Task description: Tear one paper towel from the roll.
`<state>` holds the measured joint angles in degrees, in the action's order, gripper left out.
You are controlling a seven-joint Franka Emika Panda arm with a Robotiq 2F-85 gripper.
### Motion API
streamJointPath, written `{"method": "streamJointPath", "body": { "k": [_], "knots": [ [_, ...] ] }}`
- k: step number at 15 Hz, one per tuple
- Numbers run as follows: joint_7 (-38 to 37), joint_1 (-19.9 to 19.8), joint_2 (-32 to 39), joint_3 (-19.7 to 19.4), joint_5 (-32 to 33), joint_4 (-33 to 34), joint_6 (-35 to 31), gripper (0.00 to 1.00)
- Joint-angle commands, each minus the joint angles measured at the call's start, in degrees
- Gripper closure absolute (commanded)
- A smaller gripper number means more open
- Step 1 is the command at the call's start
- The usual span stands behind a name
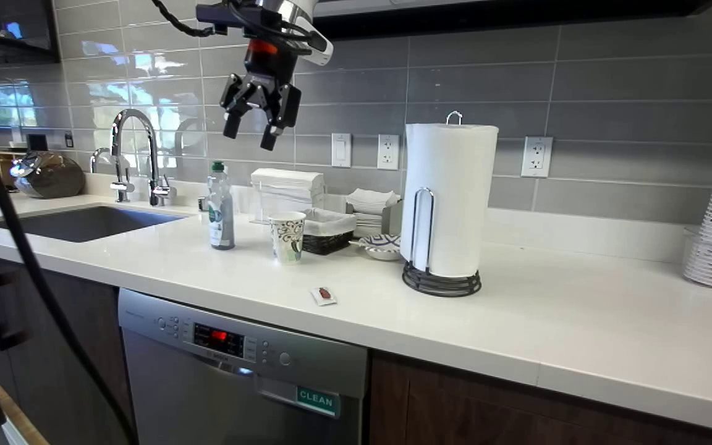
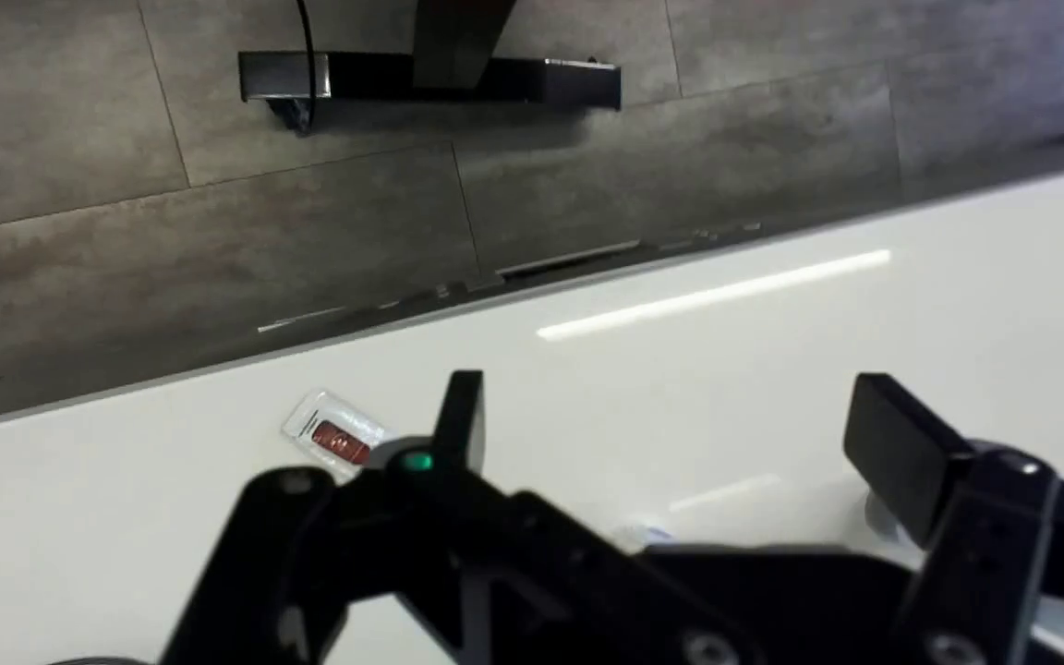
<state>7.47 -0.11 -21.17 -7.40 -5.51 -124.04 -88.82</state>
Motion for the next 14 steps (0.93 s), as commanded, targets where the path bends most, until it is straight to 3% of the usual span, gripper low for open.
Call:
{"method": "streamJointPath", "body": {
  "k": [1,14],
  "knots": [
    [-8.71,-2.47,5.06,1.12,-2.54,4.55,-4.18,0.0],
    [-41.66,-7.04,6.85,4.26,-1.87,5.12,-27.25,0.0]
  ]
}}
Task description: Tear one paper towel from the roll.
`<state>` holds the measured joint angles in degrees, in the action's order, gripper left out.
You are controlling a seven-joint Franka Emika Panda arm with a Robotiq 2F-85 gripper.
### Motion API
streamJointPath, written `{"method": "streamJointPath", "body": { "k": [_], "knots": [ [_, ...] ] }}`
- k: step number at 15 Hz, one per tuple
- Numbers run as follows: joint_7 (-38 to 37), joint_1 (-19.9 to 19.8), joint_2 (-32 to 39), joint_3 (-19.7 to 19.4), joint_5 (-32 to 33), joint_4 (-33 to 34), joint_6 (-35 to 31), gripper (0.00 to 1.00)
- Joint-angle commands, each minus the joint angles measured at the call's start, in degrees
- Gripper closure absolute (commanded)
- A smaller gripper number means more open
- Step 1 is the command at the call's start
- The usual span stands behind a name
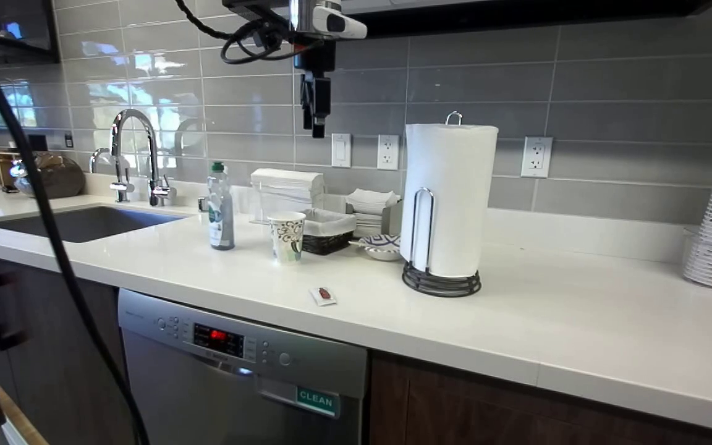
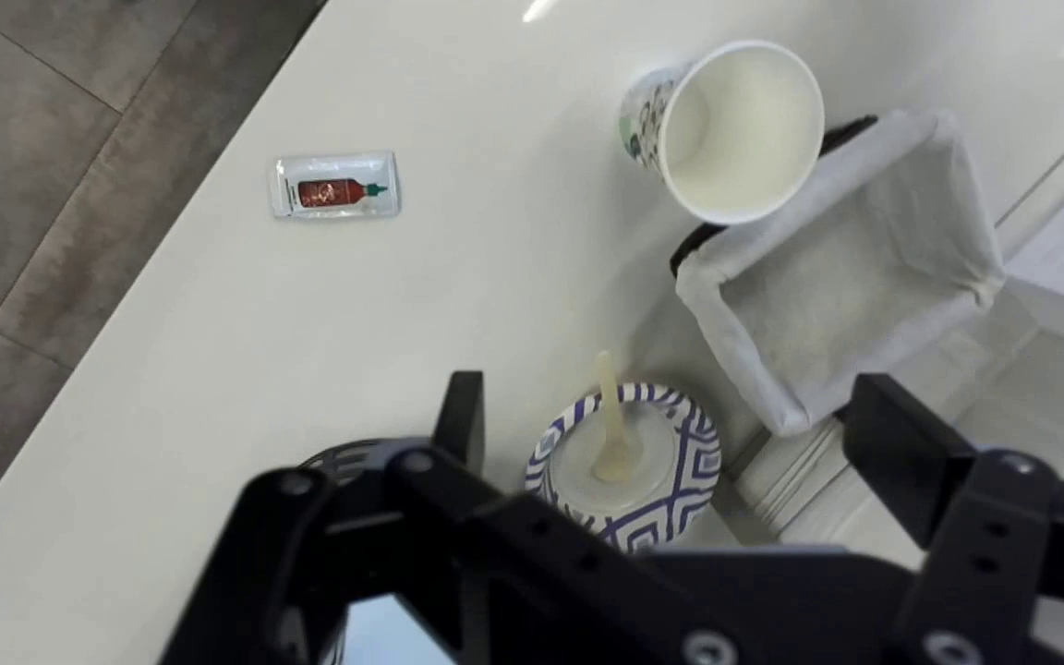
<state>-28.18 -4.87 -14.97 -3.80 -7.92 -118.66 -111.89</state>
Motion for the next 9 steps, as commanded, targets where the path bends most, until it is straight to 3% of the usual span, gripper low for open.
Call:
{"method": "streamJointPath", "body": {
  "k": [1,6,7,9],
  "knots": [
    [-8.26,-2.94,0.76,0.68,0.97,-0.2,-5.66,0.0],
    [-19.95,-6.01,1.37,0.88,4.32,-0.62,-14.35,0.0],
    [-14.67,-4.79,1.01,-0.13,2.26,0.12,-11.11,0.0],
    [-17.29,-5.23,1.3,-0.18,3.31,0.12,-12.78,0.0]
  ]
}}
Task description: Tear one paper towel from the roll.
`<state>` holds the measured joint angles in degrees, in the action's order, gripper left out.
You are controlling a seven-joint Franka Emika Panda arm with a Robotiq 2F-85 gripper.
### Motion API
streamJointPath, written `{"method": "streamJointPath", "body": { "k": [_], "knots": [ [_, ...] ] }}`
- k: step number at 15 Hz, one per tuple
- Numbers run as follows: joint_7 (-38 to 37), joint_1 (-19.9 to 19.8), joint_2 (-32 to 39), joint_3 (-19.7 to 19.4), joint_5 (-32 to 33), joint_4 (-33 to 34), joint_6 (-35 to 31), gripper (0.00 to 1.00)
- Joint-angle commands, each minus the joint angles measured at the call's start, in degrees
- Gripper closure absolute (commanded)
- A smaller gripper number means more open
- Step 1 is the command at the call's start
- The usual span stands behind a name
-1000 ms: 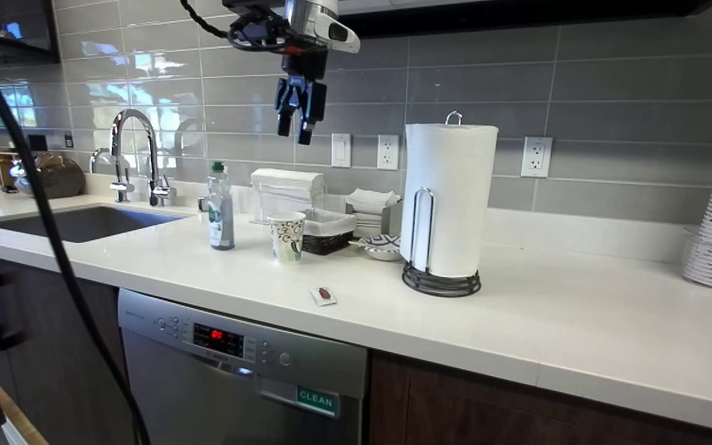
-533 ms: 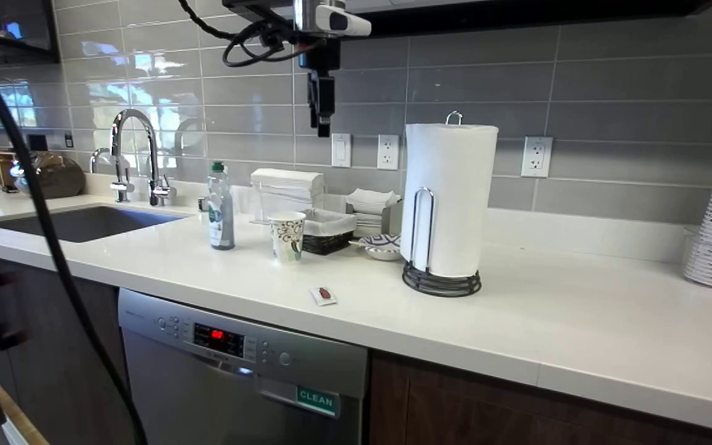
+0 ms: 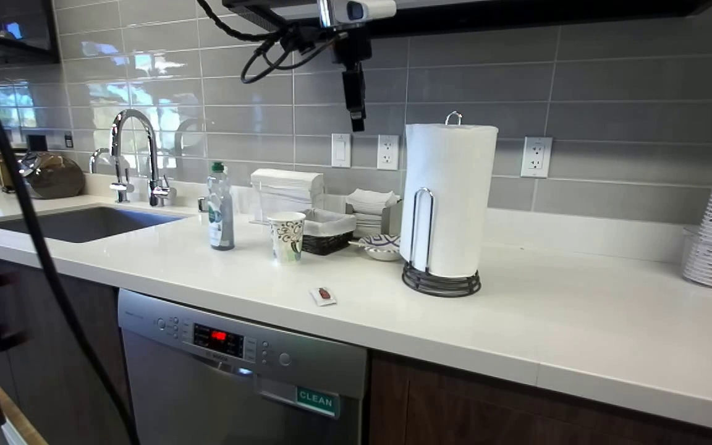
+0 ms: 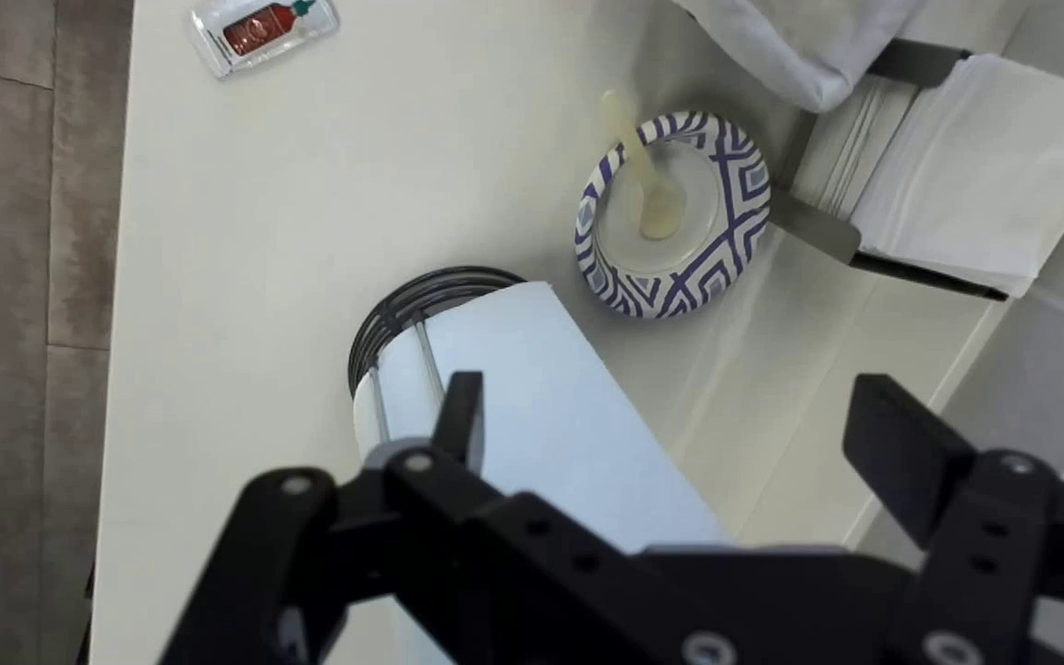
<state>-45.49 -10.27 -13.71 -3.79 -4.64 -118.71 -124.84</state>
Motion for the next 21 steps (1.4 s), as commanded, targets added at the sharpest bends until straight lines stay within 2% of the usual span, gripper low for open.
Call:
{"method": "streamJointPath", "body": {
  "k": [1,3,4,9,12,15,21],
  "knots": [
    [-0.51,0.15,0.09,-0.18,0.17,0.17,0.15,0.0],
    [-0.88,0.15,0.09,-0.08,0.25,0.17,0.15,0.0],
    [-7.5,-1.46,0.97,1.08,4.44,0.15,-3.46,0.0],
    [-23.77,-3.78,4.86,1.23,13.59,2.63,-8.57,0.0],
    [-32.97,-3.85,7.11,1.16,20.05,4.05,-10.41,0.0],
    [-37.67,-2.76,9.01,0.78,25.1,5.59,-10.67,0.0],
    [-37.44,-0.64,10.86,0.03,26.44,7.13,-11.14,0.0]
  ]
}}
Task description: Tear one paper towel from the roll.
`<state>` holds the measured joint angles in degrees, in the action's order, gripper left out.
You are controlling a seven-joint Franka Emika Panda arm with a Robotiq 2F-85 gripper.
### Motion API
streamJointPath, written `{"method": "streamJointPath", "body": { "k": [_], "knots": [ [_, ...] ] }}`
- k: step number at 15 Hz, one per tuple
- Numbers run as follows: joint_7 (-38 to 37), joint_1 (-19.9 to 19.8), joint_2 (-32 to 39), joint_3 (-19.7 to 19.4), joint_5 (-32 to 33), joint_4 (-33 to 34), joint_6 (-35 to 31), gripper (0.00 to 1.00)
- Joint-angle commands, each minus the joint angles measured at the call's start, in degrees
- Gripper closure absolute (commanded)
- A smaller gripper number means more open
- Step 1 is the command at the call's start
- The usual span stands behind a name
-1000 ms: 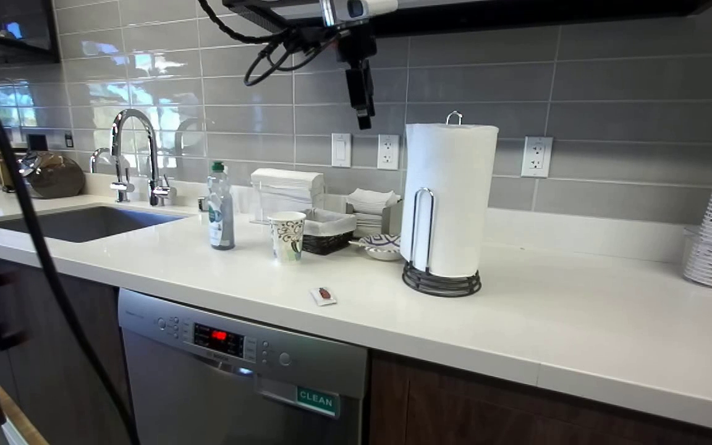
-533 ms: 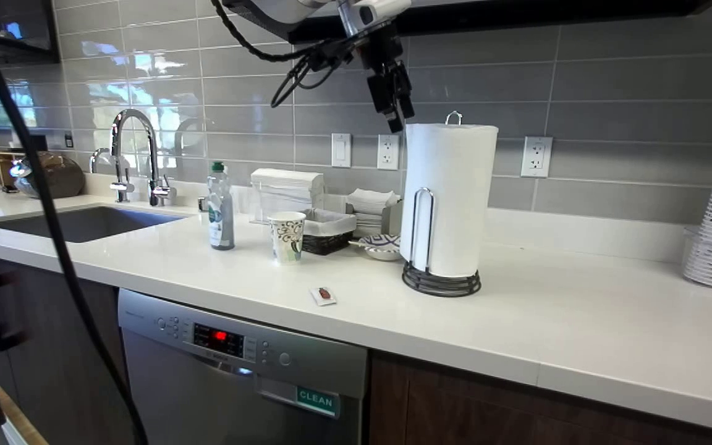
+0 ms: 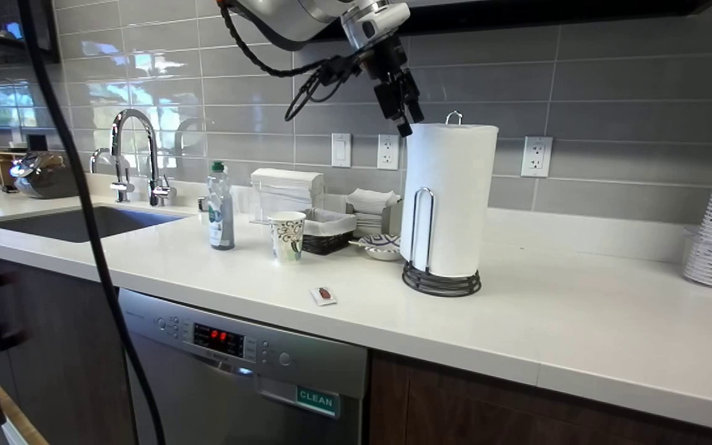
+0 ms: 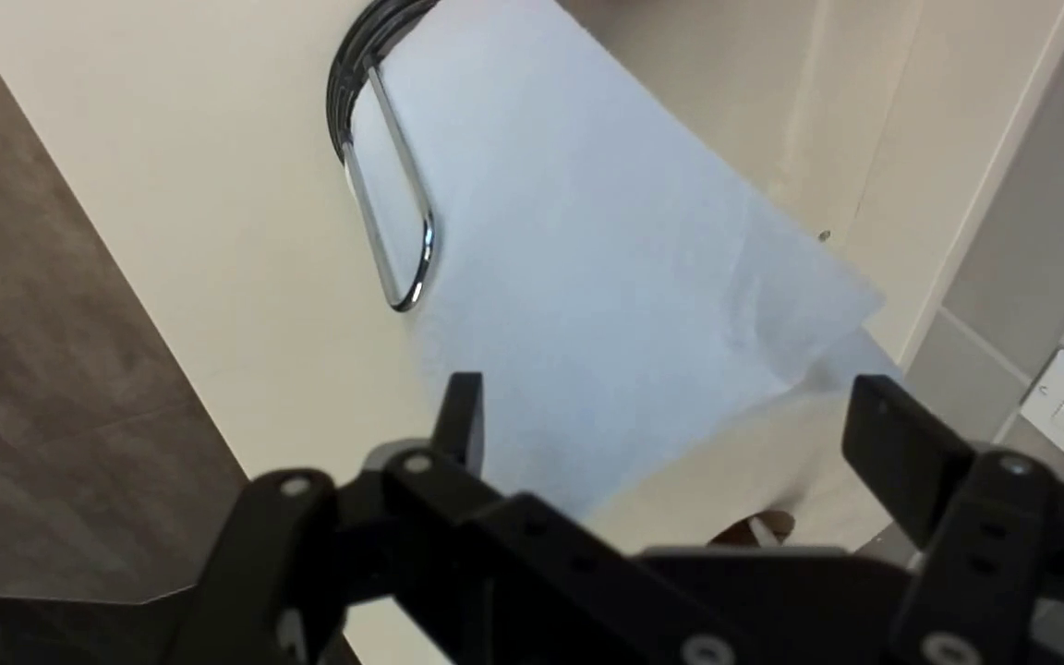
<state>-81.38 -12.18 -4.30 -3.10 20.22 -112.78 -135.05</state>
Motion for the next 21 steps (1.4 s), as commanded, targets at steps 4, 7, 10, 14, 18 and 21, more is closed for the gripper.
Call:
{"method": "streamJointPath", "body": {
  "k": [4,7,10,14,18,21],
  "knots": [
    [-1.77,1.96,1.99,-0.87,0.56,1.76,0.24,0.04],
    [-1.18,2.14,2.3,-1.03,0.37,1.69,-0.37,0.16],
    [-0.94,2.29,2.56,-1.19,0.31,1.63,-0.74,0.25],
    [0.39,2.74,2.53,-1.2,-0.2,1.44,-0.84,0.29],
    [0.51,3.19,1.99,-1.17,-0.25,1.26,-0.03,0.5],
    [0.56,3.35,1.33,-1.2,-0.61,0.82,0.38,0.82]
  ]
}}
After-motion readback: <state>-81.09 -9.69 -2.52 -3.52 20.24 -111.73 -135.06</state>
